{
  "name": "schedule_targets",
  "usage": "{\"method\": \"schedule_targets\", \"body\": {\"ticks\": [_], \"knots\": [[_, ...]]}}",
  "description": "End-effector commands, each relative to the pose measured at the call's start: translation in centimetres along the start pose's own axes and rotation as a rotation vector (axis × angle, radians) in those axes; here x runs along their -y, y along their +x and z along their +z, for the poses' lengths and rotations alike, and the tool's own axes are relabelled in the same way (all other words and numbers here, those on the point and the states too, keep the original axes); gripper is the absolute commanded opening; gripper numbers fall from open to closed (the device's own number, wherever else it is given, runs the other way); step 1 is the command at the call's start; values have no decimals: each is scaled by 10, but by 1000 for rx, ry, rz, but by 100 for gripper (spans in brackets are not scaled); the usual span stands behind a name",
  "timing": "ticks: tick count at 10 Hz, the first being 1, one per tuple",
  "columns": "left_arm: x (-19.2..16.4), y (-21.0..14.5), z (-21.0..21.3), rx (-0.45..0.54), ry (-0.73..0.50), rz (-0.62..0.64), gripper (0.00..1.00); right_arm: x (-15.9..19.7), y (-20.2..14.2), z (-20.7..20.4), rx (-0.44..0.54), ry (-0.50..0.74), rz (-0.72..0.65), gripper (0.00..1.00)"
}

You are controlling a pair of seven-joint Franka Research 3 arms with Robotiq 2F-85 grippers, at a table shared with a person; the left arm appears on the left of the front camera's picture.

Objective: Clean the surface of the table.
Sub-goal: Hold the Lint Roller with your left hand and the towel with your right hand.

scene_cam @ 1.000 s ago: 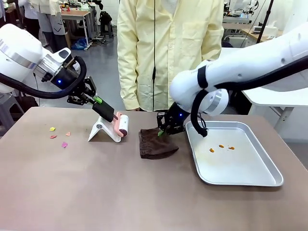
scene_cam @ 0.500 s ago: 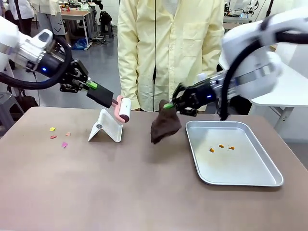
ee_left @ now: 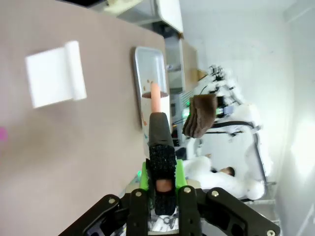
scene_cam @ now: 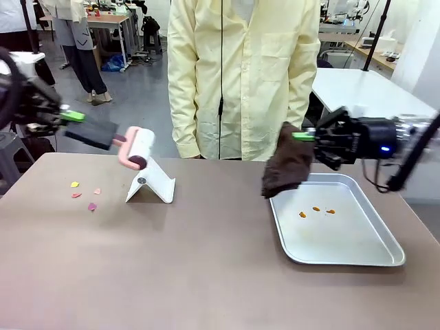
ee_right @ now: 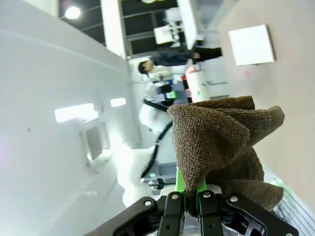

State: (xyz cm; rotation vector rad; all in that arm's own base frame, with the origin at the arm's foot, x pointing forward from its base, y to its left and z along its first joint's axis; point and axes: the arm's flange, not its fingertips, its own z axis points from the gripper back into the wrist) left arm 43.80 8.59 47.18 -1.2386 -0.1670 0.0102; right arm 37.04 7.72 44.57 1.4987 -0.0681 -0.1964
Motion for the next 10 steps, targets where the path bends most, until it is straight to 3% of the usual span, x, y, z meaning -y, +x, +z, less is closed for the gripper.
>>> {"method": "schedule_targets", "body": {"ticks": [1,3,4,5,6,8,10], "knots": [[-18,-36,49,31,-140,7,0,-13,-34,58,8,116,37,0],[-46,-76,112,-59,-229,0,0,-12,-62,124,-18,249,41,0],[-54,-89,127,-50,-205,19,0,-8,-69,145,-36,283,56,0],[-67,-110,153,-57,-196,-22,0,1,-78,178,7,295,51,0],[-79,-123,171,-28,-202,-33,0,14,-82,204,80,298,26,0],[-100,-144,202,135,-383,-85,0,44,-89,240,342,219,-59,0],[-114,-163,210,212,-456,-58,0,63,-109,253,407,177,15,0]]}}
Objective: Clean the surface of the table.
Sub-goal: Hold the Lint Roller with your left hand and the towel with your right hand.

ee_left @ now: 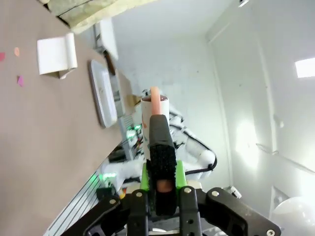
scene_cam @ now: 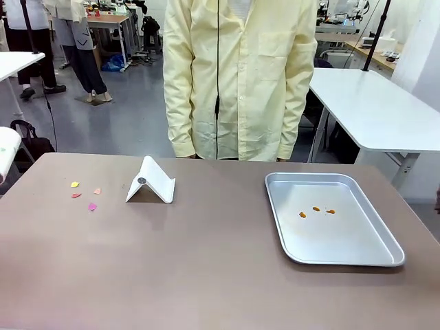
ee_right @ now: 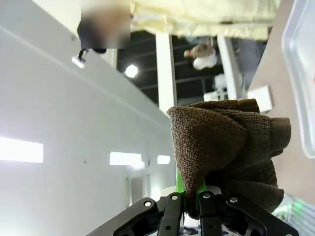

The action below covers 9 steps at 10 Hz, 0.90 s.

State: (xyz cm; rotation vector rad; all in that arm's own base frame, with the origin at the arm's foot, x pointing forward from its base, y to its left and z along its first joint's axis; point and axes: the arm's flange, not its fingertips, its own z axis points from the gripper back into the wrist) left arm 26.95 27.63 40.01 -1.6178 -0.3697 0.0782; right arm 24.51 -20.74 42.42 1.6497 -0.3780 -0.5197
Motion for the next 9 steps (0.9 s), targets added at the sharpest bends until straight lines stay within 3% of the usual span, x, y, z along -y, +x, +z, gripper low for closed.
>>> {"method": "schedule_targets", "body": {"ticks": [1,2,3,4,9], "knots": [[10,-2,29,34,-59,14,0,26,-57,-25,29,3,121,0],[8,0,25,30,-45,34,0,27,-59,-30,69,-18,162,0],[7,9,18,62,12,135,0,2,0,9,30,-1,41,0],[-8,-5,-3,31,-30,16,0,2,0,9,30,-1,41,0],[-8,-5,-3,31,-30,16,0,2,0,9,30,-1,41,0]]}}
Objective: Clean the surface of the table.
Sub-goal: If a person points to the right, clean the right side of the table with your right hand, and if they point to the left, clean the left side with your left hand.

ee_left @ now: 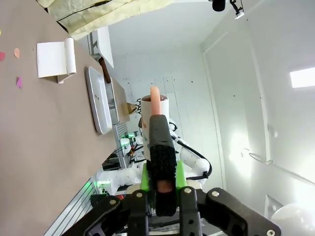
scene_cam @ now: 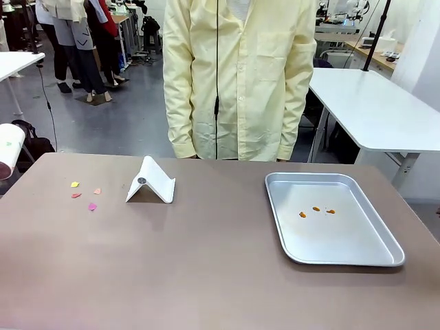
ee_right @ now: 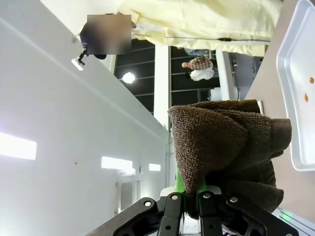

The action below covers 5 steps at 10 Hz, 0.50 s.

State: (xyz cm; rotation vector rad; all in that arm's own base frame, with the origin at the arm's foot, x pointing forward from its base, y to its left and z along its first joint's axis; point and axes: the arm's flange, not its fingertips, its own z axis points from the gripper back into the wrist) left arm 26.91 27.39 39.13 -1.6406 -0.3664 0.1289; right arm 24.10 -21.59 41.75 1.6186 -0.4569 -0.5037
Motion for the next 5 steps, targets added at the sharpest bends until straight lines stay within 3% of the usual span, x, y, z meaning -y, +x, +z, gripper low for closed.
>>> {"method": "schedule_targets", "body": {"ticks": [1,5], "knots": [[1,-3,-2,-2,-15,-20,0,-4,-2,-1,-9,5,-25,0],[1,-3,-2,-2,-15,-20,0,-4,-2,-1,-9,5,-25,0]]}}
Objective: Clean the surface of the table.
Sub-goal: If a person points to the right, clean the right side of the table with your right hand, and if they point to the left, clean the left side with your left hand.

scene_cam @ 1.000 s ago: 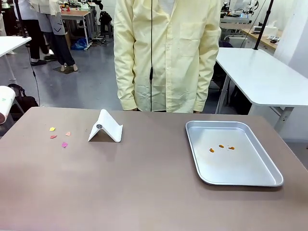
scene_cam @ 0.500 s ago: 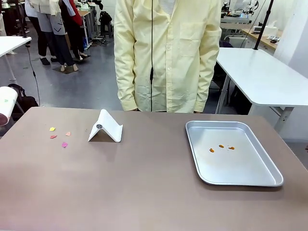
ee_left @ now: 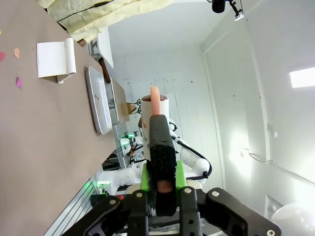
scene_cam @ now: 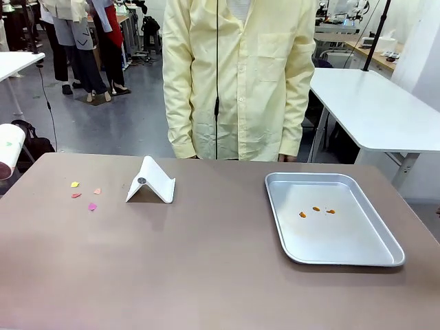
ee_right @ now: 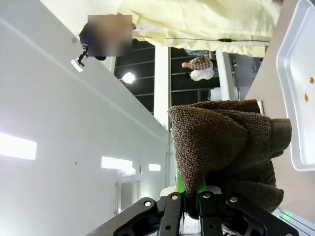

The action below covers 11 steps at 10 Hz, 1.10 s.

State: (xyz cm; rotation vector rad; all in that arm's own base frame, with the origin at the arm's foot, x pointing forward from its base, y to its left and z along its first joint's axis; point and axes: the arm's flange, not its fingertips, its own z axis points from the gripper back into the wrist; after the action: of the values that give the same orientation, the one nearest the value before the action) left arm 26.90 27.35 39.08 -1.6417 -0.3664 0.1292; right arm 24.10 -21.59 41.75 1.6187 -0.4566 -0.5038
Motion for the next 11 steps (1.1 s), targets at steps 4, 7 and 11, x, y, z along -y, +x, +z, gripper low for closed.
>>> {"method": "schedule_targets", "body": {"ticks": [4,7,11], "knots": [[1,-3,-2,-2,-14,-20,0,-4,-2,-1,-9,5,-24,0],[1,-3,-2,-2,-14,-20,0,-4,-2,-1,-9,5,-24,0],[1,-3,-2,-2,-14,-20,0,-4,-2,-1,-9,5,-24,0]]}}
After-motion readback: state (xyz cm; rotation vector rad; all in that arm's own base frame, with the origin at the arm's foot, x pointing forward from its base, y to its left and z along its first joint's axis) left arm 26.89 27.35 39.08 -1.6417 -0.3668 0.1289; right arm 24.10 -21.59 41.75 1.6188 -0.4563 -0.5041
